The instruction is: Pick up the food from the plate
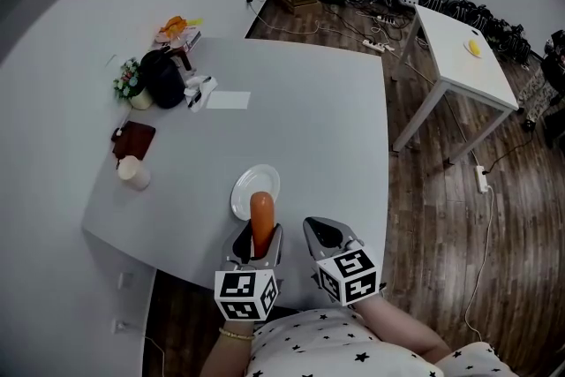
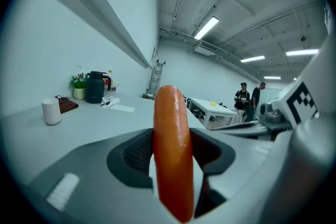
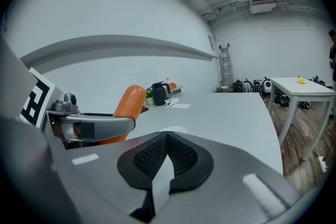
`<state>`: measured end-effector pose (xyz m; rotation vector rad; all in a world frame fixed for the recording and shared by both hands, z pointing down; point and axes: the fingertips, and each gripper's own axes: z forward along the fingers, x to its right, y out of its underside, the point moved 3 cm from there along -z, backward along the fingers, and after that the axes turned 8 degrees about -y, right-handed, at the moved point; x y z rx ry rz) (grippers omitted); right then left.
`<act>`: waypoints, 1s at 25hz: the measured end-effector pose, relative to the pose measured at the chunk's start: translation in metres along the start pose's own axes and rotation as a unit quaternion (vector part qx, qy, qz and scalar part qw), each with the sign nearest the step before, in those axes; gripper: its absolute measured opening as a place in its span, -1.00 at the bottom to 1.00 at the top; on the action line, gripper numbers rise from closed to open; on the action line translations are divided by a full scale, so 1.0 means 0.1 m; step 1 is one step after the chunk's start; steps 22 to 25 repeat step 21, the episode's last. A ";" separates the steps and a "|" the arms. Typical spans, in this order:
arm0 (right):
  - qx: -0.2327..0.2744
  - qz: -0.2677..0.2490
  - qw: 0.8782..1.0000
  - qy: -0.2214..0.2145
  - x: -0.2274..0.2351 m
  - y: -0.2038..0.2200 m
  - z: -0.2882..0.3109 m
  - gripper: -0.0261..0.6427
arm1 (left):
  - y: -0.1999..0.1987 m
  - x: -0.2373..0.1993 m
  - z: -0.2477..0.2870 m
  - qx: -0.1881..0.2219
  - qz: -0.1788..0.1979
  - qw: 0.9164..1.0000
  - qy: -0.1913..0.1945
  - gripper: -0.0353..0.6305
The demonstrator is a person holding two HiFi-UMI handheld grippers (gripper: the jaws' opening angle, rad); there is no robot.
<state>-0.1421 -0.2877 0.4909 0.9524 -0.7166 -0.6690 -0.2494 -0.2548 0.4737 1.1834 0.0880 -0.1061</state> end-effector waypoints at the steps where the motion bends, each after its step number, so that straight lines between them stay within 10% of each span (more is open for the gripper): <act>1: 0.001 -0.001 1.000 0.001 0.00 0.00 0.00 -0.93 | 0.00 0.00 0.00 0.000 -0.001 1.000 0.000 -0.25; 25: 0.012 -0.010 1.000 0.010 -0.01 -0.08 -0.01 -0.93 | -0.08 -0.01 -0.01 0.007 -0.005 1.000 0.000 -0.25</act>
